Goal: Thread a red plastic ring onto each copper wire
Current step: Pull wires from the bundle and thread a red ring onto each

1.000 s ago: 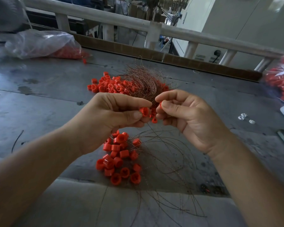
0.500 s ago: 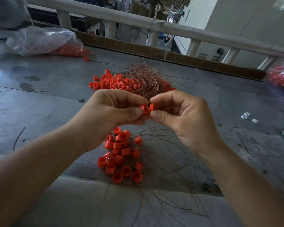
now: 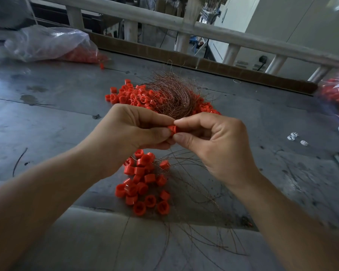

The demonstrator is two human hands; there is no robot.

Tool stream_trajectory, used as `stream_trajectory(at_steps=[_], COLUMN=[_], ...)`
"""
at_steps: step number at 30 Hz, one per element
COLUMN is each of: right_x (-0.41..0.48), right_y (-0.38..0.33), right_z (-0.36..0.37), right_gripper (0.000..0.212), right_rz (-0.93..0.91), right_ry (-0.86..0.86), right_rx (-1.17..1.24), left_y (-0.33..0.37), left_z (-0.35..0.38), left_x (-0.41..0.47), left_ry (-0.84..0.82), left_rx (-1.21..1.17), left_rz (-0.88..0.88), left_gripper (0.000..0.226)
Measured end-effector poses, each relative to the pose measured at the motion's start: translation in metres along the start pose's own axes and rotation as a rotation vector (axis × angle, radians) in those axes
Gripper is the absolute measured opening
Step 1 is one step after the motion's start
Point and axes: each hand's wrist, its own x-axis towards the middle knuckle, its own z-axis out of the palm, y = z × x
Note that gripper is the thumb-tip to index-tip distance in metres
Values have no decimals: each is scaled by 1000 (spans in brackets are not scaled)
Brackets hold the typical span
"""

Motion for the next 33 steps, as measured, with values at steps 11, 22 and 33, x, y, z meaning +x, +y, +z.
stream_trajectory(at_steps=[11,22,33], right_x=[-1,-1,3], right_y=[2,-3,-9], right_z=[4,-6,-9], right_gripper=[19,20,15], right_rz=[-156,-94,-57], right_ry=[36,-24,-298], right_rx=[-234,-50,-106], left_y=[-3,-1,0], left_z=[0,-3,-9], left_x=[-2,-2,-4], left_ry=[-31,-118,-273], left_rx=[1,-65,-135], left_rz=[-8,-36,-79], left_gripper=[24,27,43])
